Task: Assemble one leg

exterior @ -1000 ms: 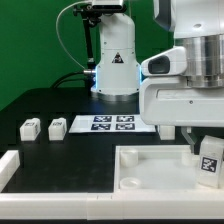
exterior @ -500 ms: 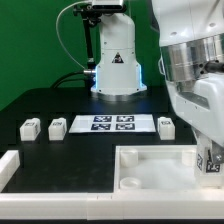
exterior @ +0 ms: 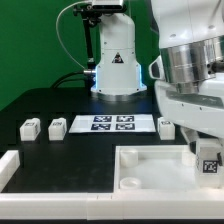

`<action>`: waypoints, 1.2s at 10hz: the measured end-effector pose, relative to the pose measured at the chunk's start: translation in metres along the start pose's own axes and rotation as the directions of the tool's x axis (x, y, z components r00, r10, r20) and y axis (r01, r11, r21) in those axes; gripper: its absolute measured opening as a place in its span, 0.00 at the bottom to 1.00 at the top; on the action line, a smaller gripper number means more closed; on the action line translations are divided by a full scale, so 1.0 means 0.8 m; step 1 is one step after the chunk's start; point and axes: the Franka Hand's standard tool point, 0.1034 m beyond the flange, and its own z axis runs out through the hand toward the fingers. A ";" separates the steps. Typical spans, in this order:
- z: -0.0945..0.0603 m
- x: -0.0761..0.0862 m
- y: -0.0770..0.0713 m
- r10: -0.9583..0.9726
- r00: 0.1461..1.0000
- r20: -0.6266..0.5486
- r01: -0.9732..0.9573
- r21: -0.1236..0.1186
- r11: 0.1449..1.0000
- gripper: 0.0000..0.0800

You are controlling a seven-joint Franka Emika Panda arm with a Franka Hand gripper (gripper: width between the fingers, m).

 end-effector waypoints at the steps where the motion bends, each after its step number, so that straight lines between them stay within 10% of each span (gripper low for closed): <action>1: 0.001 -0.003 0.000 -0.183 0.983 -0.004 0.183 -0.009 0.983 0.79; 5: 0.001 0.001 0.002 -0.526 0.851 -0.004 0.526 -0.018 0.850 0.81; 7: -0.005 0.006 0.001 -0.792 0.610 -0.003 0.790 -0.071 0.609 0.81; 9: -0.004 0.007 0.000 -0.777 0.629 -0.016 0.775 -0.068 0.628 0.81; 11: -0.004 0.007 0.000 -0.731 0.683 -0.020 0.728 -0.067 0.682 0.44; 12: -0.004 0.008 0.001 -0.643 0.765 -0.028 0.641 -0.063 0.765 0.44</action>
Offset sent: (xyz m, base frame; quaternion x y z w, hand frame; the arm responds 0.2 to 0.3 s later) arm 0.0000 0.0000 0.0000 0.0000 0.0000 -0.2667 0.9638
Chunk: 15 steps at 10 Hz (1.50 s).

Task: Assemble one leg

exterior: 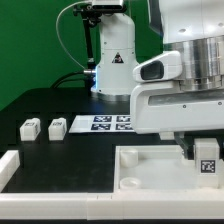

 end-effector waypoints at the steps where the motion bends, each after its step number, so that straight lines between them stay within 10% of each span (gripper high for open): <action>1: 0.000 0.000 0.001 0.112 0.994 -0.001 -0.112 -0.001 0.994 0.37; 3: 0.000 0.000 0.003 0.391 0.920 0.003 -0.391 -0.001 0.920 0.37; 7: 0.003 -0.006 -0.004 0.941 0.335 0.041 -0.942 -0.012 0.336 0.37; 9: 0.003 -0.007 -0.008 0.979 0.202 0.036 -0.979 -0.007 0.202 0.37; 11: 0.003 -0.007 -0.008 0.964 0.263 0.036 -0.965 -0.005 0.264 0.68; 12: 0.004 -0.008 -0.008 0.955 0.295 0.034 -0.955 -0.004 0.296 0.68; 15: 0.009 -0.010 -0.013 0.686 0.728 0.020 -0.686 0.017 0.727 0.81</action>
Offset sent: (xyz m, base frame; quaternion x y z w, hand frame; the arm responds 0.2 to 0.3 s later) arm 0.0169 0.0077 0.0074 0.0410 0.0185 0.4151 0.9087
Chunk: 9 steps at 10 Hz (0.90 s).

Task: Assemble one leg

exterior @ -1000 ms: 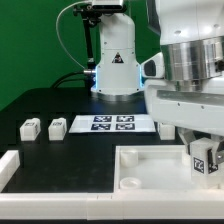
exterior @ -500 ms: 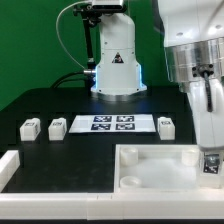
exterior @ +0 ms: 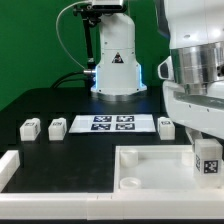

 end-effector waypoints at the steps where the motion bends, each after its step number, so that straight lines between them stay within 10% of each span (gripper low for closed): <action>1: 0.000 0.001 0.000 -0.084 0.996 0.000 0.084 0.000 0.996 0.81; 3: 0.000 0.002 0.001 -0.276 0.961 -0.002 0.276 -0.002 0.961 0.81; 6: -0.006 -0.005 0.000 -0.793 0.609 0.011 0.791 -0.088 0.606 0.81; 8: -0.004 0.000 0.004 -0.925 0.379 0.026 0.922 -0.090 0.376 0.81; 9: -0.004 0.000 0.004 -0.911 0.411 0.023 0.909 -0.091 0.408 0.81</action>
Offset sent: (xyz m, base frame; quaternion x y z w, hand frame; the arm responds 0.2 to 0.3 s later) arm -0.0015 -0.0192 0.0076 -0.0610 0.0121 -0.4468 0.8925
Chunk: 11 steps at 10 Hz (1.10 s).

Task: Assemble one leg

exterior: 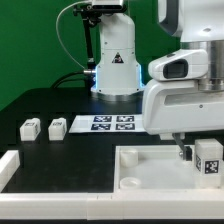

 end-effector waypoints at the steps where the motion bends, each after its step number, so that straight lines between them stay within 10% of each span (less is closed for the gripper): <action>1: 0.000 0.000 0.000 -0.001 1.000 0.000 0.001 0.000 1.000 0.65; 3: 0.000 0.000 0.002 0.180 0.984 0.000 -0.180 0.003 0.984 0.37; 6: 0.000 0.001 0.003 0.463 0.886 0.002 -0.463 0.004 0.886 0.37; 11: 0.002 0.004 0.006 0.946 0.321 0.054 -0.947 0.023 0.320 0.37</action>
Offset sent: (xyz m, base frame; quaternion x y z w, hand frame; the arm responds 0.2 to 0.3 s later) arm 0.0000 0.0000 0.0000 0.0000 0.0000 0.1790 0.9838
